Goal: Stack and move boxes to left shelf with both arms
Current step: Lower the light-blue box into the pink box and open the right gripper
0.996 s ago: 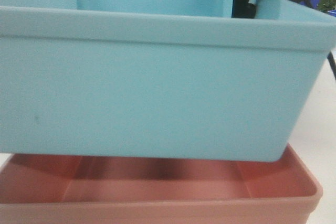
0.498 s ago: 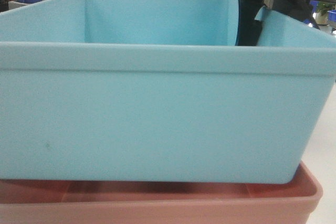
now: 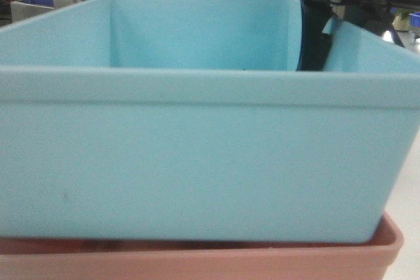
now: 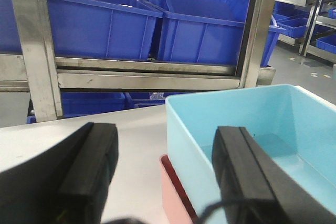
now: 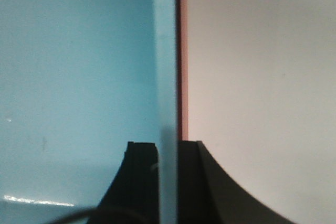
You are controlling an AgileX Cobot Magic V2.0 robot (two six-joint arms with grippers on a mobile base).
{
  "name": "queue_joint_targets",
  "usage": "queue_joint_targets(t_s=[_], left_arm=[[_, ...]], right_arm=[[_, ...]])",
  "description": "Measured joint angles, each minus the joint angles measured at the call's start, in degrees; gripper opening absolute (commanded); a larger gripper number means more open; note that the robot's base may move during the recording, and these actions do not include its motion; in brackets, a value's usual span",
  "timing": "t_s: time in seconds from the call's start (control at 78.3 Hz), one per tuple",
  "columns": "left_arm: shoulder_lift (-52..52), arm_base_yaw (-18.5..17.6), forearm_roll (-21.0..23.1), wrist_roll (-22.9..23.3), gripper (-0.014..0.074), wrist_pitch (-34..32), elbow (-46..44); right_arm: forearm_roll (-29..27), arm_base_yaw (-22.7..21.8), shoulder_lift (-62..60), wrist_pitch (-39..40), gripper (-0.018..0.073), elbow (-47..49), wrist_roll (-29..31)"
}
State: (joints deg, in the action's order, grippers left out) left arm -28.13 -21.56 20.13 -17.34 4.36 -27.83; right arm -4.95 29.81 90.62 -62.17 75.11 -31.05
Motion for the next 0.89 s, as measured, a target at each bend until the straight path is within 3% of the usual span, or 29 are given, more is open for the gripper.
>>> queue_joint_targets(t_s=[0.498,0.562,0.728,0.894], left_arm=[[0.00,0.00,0.00,0.00,0.0314,0.00,0.00],[0.00,0.00,0.00,0.00,0.0314,0.00,0.00],[0.00,0.00,0.00,0.00,0.0314,0.00,0.00],[0.00,0.00,0.00,0.00,0.0314,0.00,0.00]], right_arm=[[0.00,0.00,0.00,3.39,0.0071,-4.11,1.74],[0.00,0.00,0.00,3.59,0.0127,-4.04,2.19],[-0.97,0.00,-0.42,5.72,0.0392,-4.04,3.40],[0.36,0.12,-3.69,7.24,0.0426,-4.04,4.03]])
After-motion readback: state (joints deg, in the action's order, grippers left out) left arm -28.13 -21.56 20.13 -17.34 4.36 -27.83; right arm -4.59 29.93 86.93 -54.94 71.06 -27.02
